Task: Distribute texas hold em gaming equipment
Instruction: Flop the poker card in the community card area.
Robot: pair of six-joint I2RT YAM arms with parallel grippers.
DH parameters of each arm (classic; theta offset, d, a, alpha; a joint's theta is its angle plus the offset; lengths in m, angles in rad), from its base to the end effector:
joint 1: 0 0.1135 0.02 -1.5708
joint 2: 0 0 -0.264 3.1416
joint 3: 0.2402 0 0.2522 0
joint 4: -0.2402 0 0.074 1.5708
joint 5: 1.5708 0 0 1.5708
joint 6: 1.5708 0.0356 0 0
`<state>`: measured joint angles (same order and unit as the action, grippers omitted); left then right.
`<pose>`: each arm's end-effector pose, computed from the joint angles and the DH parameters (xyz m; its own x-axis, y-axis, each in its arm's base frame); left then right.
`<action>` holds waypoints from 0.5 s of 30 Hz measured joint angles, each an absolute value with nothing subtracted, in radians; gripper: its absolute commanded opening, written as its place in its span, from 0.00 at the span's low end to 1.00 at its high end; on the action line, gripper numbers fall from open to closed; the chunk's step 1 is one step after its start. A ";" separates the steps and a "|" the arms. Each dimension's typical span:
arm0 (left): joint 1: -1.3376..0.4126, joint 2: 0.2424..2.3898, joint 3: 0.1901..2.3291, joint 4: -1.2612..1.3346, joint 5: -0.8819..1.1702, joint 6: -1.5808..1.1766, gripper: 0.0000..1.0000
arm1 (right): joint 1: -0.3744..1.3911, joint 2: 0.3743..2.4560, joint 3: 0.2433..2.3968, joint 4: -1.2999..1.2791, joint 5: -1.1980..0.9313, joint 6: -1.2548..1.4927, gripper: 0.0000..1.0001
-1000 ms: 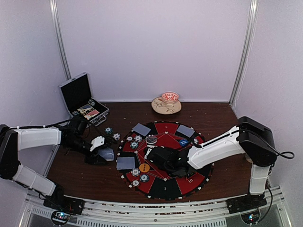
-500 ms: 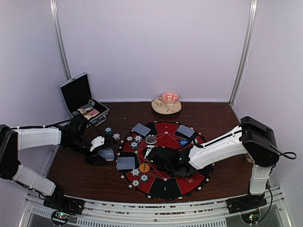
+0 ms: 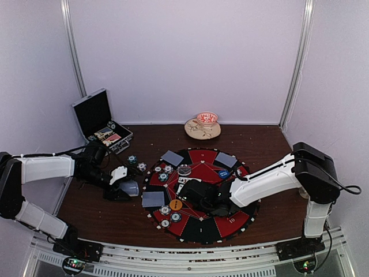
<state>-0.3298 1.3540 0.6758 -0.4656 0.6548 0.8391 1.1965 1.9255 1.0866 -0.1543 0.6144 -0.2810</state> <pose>0.2143 -0.0963 0.1713 -0.2067 0.6945 -0.6891 0.9718 0.2275 -0.0622 0.1567 0.3428 0.1326 -0.1153 -0.9133 -0.3907 -0.7051 0.3523 -0.6154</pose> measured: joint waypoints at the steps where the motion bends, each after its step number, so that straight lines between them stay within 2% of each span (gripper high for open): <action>1: -0.330 1.354 0.676 -0.466 0.655 0.839 0.52 | 1.198 1.925 1.087 -0.159 0.612 -0.281 0.28; 15: -0.330 1.354 0.676 -0.466 0.655 0.839 0.52 | 1.207 1.925 1.087 -0.200 0.600 -0.273 0.32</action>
